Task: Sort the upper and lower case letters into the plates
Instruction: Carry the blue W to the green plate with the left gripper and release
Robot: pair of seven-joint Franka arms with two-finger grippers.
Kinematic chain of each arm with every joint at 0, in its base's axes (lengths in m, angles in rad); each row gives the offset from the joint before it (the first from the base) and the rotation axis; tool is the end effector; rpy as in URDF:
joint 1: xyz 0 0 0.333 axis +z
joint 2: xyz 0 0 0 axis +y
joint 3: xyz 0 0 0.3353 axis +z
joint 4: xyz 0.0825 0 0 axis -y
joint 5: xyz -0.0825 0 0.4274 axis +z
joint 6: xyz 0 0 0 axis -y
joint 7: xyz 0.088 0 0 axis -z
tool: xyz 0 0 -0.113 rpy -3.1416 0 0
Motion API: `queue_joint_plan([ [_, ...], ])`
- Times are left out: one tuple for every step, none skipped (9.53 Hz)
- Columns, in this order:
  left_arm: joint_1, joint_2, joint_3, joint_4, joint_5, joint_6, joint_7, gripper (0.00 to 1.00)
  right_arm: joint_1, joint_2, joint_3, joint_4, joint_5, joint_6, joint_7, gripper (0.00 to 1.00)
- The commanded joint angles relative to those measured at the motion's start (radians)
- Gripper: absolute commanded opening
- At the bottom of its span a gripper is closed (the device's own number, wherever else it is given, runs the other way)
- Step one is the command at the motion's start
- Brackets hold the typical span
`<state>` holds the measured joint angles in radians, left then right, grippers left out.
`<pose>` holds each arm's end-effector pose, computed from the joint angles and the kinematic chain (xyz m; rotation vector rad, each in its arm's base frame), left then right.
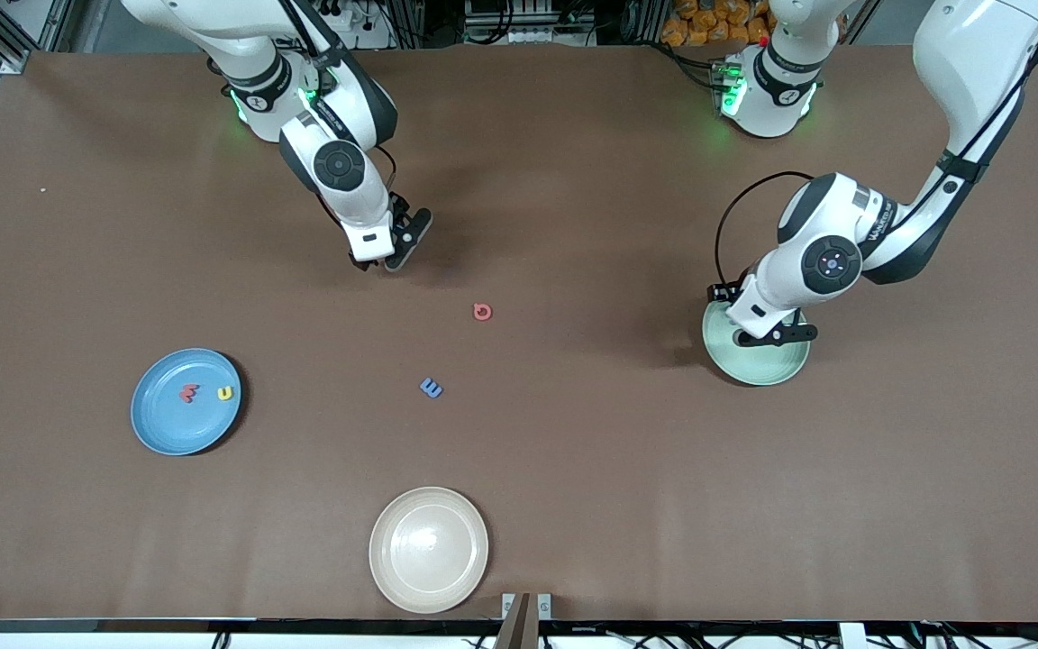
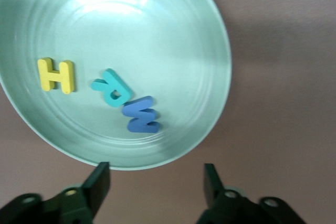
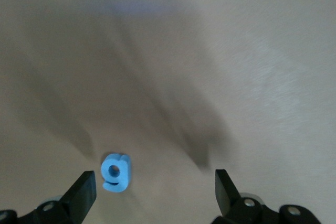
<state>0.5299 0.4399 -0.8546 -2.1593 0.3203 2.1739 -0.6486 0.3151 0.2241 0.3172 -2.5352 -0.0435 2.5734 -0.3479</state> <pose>0.5380 -0.1769 0.2194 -3.0816 -0.1722 0.3968 0.3642 0.2788 0.1539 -2.7114 -1.5123 0.2781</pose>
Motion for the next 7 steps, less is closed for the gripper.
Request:
queue_joint_plan([
  [-0.116,0.02,-0.015,0.076,-0.017,0.001,-0.192,1.0,0.06,-0.011,0.019,-0.046,-0.021,0.051,0.105,1.0],
  [-0.178,0.049,-0.015,0.129,-0.017,0.0,-0.312,1.0,0.067,-0.011,0.02,-0.048,-0.022,0.053,0.136,1.0],
  [-0.238,0.087,-0.014,0.181,-0.017,0.0,-0.423,1.0,0.068,-0.011,0.02,-0.05,-0.022,0.054,0.138,1.0],
  [-0.285,0.124,-0.014,0.24,-0.018,0.0,-0.521,1.0,0.07,-0.011,0.02,-0.057,-0.022,0.056,0.138,1.0],
  [-0.322,0.16,-0.012,0.287,-0.01,0.0,-0.598,1.0,0.076,-0.012,0.02,-0.069,-0.024,0.059,0.139,1.0],
  [-0.379,0.201,0.0,0.353,-0.004,0.001,-0.618,1.0,0.076,-0.012,0.02,-0.071,-0.042,0.059,0.141,1.0],
  [-0.465,0.233,0.055,0.427,-0.004,0.001,-0.638,1.0,0.076,-0.006,0.02,-0.069,-0.062,0.06,0.151,1.0],
])
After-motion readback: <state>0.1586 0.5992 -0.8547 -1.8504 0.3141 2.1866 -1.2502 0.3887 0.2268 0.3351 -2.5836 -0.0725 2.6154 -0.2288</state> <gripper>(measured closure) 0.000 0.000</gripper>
